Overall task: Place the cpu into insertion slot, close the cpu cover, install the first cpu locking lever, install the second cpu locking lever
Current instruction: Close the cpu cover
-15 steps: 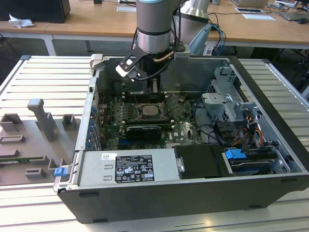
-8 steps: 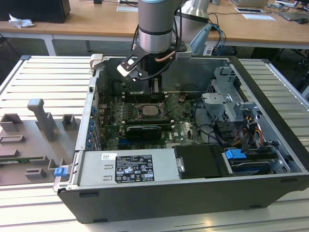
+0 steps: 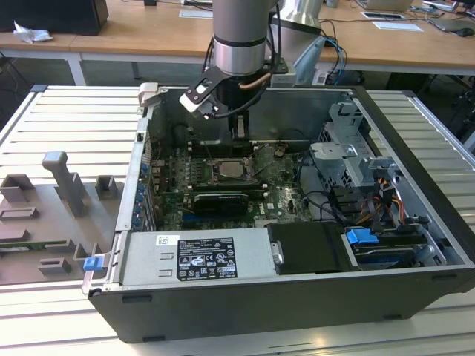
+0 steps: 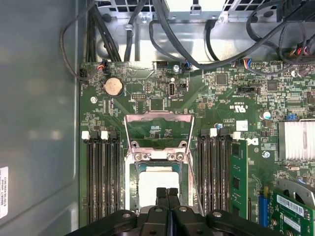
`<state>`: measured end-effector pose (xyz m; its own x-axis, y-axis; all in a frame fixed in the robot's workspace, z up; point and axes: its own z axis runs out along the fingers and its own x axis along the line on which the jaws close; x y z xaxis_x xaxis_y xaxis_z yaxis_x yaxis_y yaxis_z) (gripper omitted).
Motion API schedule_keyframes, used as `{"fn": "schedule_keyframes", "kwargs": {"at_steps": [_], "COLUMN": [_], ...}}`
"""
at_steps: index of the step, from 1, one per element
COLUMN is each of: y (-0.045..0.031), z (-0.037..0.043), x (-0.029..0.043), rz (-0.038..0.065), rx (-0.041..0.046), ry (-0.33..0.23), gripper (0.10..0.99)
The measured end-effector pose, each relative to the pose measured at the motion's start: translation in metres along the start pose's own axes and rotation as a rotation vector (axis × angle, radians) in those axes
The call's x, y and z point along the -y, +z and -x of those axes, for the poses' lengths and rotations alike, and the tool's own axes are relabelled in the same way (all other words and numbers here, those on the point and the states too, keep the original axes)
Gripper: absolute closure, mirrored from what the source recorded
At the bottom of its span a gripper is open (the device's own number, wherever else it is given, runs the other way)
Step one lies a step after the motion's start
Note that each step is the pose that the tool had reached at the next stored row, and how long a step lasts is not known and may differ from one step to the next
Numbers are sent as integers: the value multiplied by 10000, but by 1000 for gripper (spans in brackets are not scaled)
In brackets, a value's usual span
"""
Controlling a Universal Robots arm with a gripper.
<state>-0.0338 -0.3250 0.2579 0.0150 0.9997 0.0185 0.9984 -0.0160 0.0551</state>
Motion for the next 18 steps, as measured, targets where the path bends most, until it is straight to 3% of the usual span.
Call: {"fn": "schedule_keyframes", "kwargs": {"at_steps": [4, 10, 18], "y": [-8, -127, -134], "z": [-1, -21, -24], "x": [-26, -32, -50], "rz": [-2, 0, 0], "rx": [6, 3, 3], "ry": [3, 3, 3], "gripper": [980, 980, 980]}}
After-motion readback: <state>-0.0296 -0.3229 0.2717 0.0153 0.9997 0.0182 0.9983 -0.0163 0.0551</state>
